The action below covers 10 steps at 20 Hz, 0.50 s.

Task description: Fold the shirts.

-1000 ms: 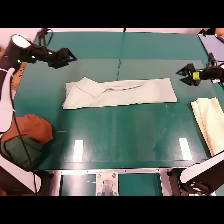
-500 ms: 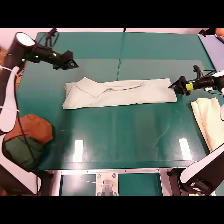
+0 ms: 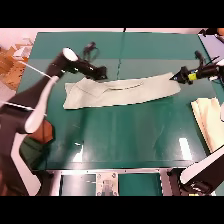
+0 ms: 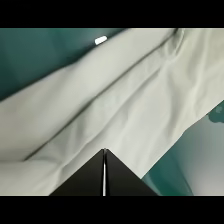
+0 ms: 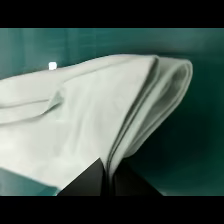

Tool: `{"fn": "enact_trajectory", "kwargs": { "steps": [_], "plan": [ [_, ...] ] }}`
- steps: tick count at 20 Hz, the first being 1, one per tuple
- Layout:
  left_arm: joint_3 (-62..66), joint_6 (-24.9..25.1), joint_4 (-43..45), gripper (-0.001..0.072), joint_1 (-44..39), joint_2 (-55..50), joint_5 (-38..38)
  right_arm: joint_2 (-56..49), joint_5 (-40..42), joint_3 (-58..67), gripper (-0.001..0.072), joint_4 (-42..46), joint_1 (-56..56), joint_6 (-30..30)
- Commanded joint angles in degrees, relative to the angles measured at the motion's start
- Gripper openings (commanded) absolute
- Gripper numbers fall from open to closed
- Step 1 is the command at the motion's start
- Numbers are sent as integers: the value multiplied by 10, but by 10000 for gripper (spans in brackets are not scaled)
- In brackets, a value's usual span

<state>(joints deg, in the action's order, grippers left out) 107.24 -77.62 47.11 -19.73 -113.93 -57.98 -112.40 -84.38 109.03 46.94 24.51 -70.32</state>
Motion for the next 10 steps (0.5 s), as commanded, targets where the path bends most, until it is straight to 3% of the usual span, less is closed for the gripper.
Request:
{"fn": "enact_trajectory", "kwargs": {
  "steps": [1,5,10],
  "plan": [
    [2,0,-24,28,-77,-51,103,78,-56,42,19,-19,-4,1],
    [7,1,-86,28,-131,-89,191,157,-87,44,19,-46,-17,-2],
    [7,1,-125,28,-167,-109,240,208,-112,43,20,-61,-46,-32]
  ]
}}
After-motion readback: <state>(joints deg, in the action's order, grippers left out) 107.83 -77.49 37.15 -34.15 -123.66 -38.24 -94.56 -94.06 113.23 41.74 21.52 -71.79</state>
